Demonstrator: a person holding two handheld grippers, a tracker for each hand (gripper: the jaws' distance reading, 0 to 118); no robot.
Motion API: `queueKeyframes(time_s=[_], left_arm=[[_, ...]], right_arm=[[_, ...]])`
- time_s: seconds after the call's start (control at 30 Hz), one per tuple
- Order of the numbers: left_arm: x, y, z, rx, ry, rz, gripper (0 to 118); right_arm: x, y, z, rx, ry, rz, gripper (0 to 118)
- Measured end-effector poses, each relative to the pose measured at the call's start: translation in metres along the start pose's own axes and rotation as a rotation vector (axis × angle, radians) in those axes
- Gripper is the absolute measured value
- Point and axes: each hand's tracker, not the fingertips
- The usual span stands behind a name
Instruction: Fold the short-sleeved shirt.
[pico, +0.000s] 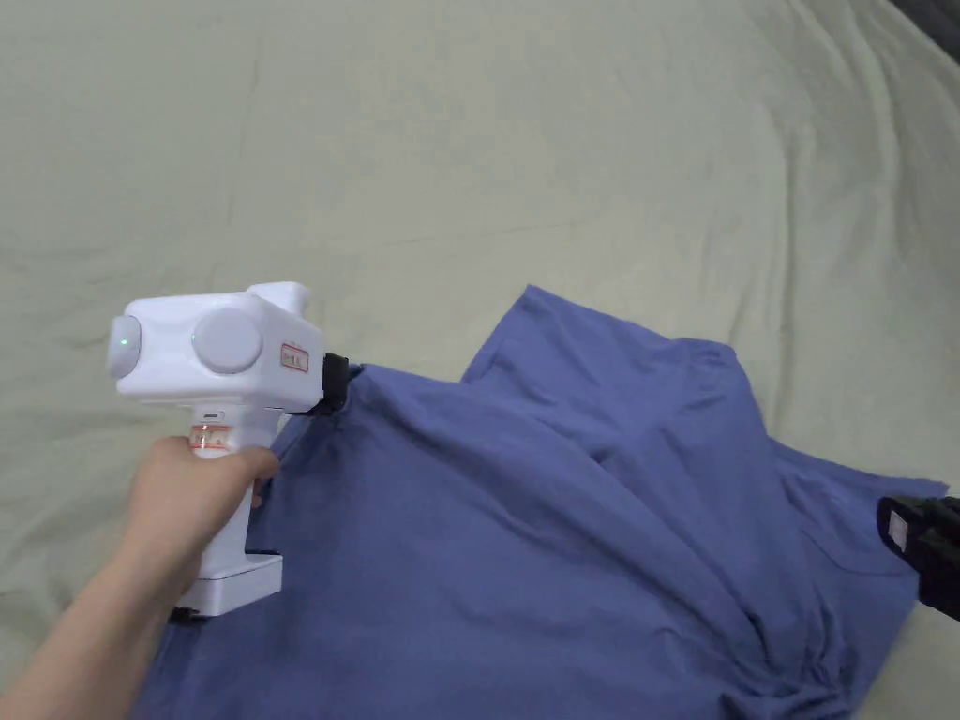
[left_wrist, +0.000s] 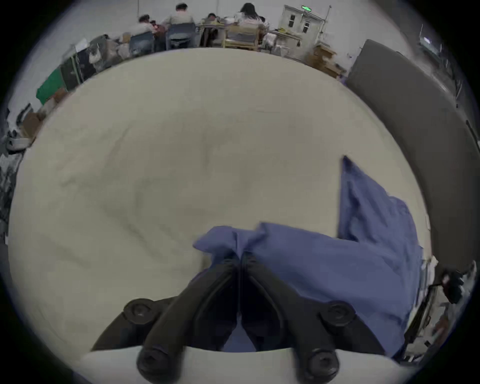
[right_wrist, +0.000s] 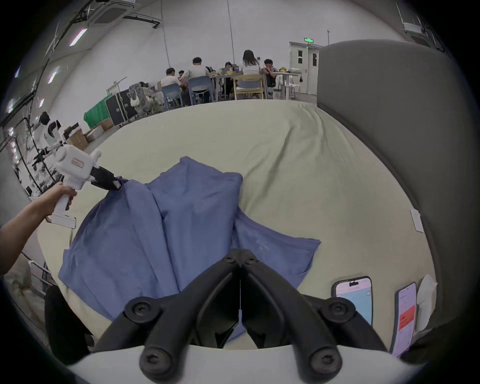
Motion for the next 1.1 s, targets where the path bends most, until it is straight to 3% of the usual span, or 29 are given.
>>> queueKeyframes(time_s=[0.07,0.13,0.17,0.2,0.23,0.3,0.4,0.43,0.53,0.57,0.6,0.63,0.67,0.7,0.73,0.77,0.8,0.87,1.1], left_arm=[[0.002,-0.001,0.026,0.077,-0.013,0.001,0],[-0.001,-0.013,0.067,0.169,-0.133,0.075,0],[-0.002,-0.022,0.088,0.217,-0.163,0.107,0],[-0.002,-0.031,0.107,0.255,-0.173,0.115,0],[-0.001,-0.04,0.127,0.295,-0.172,0.111,0],[-0.001,-0.057,0.149,0.337,-0.154,0.106,0],[-0.004,-0.073,0.165,0.348,-0.14,0.124,0],[-0.003,-0.079,0.164,0.322,-0.166,0.163,0],[-0.004,-0.087,0.158,0.294,-0.139,0.194,0],[-0.003,-0.088,0.15,0.28,-0.127,0.196,0],[-0.003,-0.09,0.148,0.273,-0.132,0.206,0],[-0.003,-0.093,0.148,0.272,-0.131,0.207,0],[-0.004,-0.094,0.148,0.272,-0.134,0.212,0],[-0.005,-0.095,0.144,0.275,-0.155,0.234,0],[-0.007,-0.094,0.145,0.298,-0.157,0.243,0],[-0.008,-0.094,0.147,0.307,-0.168,0.26,0],[-0.008,-0.094,0.15,0.316,-0.167,0.262,0],[-0.009,-0.091,0.158,0.335,-0.161,0.254,0],[-0.029,-0.044,0.264,0.544,-0.15,0.179,0]], right_arm=[[0.002,0.004,0.007,0.011,0.006,-0.021,3],[0.01,0.011,0.017,0.036,-0.01,-0.036,6],[0.017,0.016,0.016,0.009,-0.068,-0.05,34],[0.024,0.021,0.01,-0.048,-0.093,-0.063,95],[0.035,0.024,-0.005,-0.161,-0.084,-0.097,117],[0.056,0.023,-0.025,-0.221,-0.029,-0.171,118],[0.071,0.021,-0.07,-0.299,0.008,-0.262,117],[0.073,0.021,-0.087,-0.353,-0.022,-0.281,117],[0.079,0.012,-0.128,-0.494,-0.058,-0.263,109],[0.077,0.012,-0.129,-0.49,-0.133,-0.212,99],[0.072,0.016,-0.118,-0.444,-0.077,-0.211,96],[0.065,0.018,-0.108,-0.415,-0.112,-0.155,91],[0.061,0.019,-0.102,-0.381,-0.132,-0.08,75],[0.06,0.019,-0.097,-0.363,-0.141,-0.033,36],[0.063,0.019,-0.096,-0.375,-0.101,-0.084,4],[0.066,0.02,-0.092,-0.354,-0.038,-0.178,4],[0.064,0.015,-0.088,-0.334,-0.005,-0.196,4],[0.059,0.02,-0.076,-0.268,-0.029,-0.187,4],[0.047,0.105,0.043,0.134,0.097,-0.204,4]])
